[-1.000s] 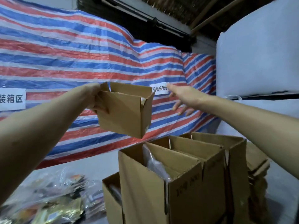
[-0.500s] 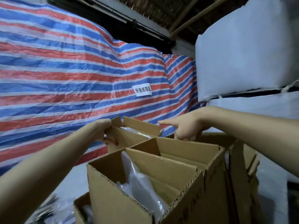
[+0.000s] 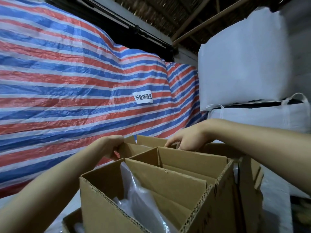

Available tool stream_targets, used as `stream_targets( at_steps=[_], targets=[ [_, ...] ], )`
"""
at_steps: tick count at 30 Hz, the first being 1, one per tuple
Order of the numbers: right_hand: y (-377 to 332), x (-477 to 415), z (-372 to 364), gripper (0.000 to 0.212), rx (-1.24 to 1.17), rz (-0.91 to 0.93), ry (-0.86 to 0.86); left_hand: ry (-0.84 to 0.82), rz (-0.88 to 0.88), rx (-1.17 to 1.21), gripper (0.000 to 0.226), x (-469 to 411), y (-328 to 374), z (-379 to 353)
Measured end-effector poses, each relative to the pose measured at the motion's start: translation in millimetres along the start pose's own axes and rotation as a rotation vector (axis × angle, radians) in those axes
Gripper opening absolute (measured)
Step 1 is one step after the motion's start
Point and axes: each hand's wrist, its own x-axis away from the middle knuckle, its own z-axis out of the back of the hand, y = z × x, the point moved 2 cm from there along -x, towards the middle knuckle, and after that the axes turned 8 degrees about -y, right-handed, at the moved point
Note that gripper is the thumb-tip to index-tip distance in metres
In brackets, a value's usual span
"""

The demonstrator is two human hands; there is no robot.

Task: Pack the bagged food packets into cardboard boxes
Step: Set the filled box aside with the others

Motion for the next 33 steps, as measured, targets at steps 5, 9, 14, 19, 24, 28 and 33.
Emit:
stream_targets(
  at_steps=[5, 9, 14, 19, 24, 28, 33],
  targets=[
    [0.3, -2.2, -1.0, 0.060, 0.044, 0.036, 0.034, 0.005, -0.029, 0.017, 0.014, -6.0, -0.3, 1.8],
    [4.1, -7.0, -0.6, 0.063, 0.062, 0.030, 0.047, 0.035, -0.012, 0.001, 0.021, -5.9, 1.9, 2.3],
    [9.0, -12.3, 1.0, 0.069, 0.052, 0.036, 0.068, 0.058, 0.000, 0.017, 0.029, -5.5, 5.4, 6.9],
    [10.3, -14.7, 0.3, 0.075, 0.024, 0.035, 0.091, 0.078, 0.030, 0.021, 0.032, -7.0, 7.1, 6.8],
    [10.2, -15.9, 0.0, 0.074, 0.005, 0.060, 0.098, 0.043, 0.044, -0.008, 0.032, -12.7, 5.6, -3.8],
    [9.2, -16.3, -0.9, 0.059, 0.064, 0.069, 0.116, 0.001, 0.041, -0.012, 0.031, -13.6, 4.9, -7.5],
    [9.2, -14.4, -1.8, 0.058, 0.071, 0.071, 0.108, -0.048, 0.011, -0.044, 0.034, -9.1, 4.0, -4.7]
  ],
)
